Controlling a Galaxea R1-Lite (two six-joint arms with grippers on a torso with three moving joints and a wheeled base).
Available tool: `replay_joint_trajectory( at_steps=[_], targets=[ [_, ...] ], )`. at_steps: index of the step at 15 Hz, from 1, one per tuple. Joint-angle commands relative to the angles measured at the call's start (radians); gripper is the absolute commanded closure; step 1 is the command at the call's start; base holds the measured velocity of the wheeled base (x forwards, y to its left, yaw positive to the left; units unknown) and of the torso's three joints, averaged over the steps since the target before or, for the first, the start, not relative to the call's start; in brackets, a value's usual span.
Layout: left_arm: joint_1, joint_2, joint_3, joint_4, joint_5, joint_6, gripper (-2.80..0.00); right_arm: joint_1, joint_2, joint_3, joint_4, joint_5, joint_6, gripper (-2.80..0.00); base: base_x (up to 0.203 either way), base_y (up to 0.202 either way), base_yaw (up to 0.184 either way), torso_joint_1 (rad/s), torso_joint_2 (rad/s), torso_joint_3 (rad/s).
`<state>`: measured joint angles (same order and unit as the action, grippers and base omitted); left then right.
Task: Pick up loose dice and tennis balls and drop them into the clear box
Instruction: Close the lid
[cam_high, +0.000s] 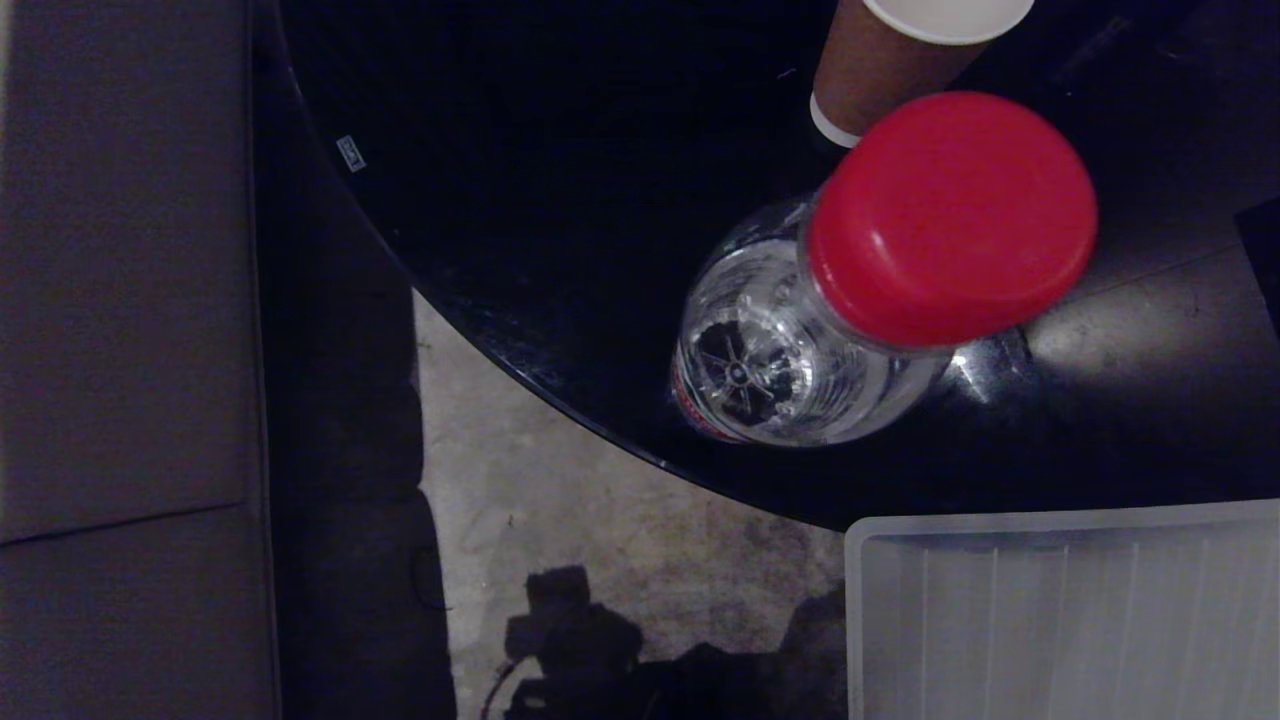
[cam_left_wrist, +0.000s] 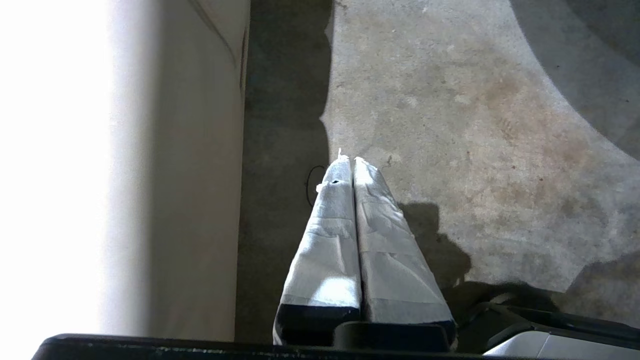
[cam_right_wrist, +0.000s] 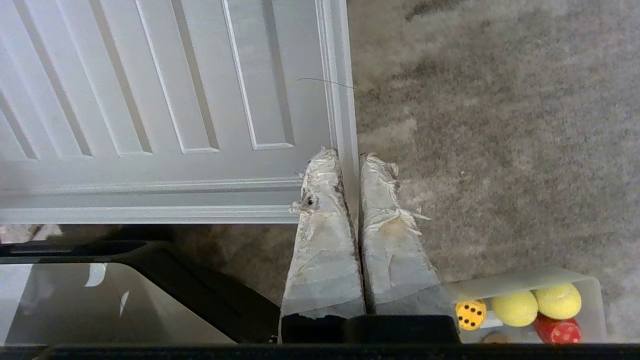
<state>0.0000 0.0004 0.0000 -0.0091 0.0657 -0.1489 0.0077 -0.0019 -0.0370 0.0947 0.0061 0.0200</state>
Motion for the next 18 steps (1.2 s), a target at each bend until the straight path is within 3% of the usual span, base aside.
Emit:
replay_joint_trajectory(
  at_steps=[1, 18],
  targets=[
    [0.000, 0.000, 0.000, 0.000, 0.001, -0.001, 0.00, 0.000, 0.002, 0.000, 0.000, 0.000, 0.000, 0.00, 0.000, 0.000, 0.000, 0.000, 0.00, 0.000],
    [0.000, 0.000, 0.000, 0.004, 0.000, 0.012, 0.00, 0.000, 0.002, 0.000, 0.000, 0.000, -0.002, 0.00, 0.000, 0.000, 0.000, 0.000, 0.00, 0.000]
  ],
)
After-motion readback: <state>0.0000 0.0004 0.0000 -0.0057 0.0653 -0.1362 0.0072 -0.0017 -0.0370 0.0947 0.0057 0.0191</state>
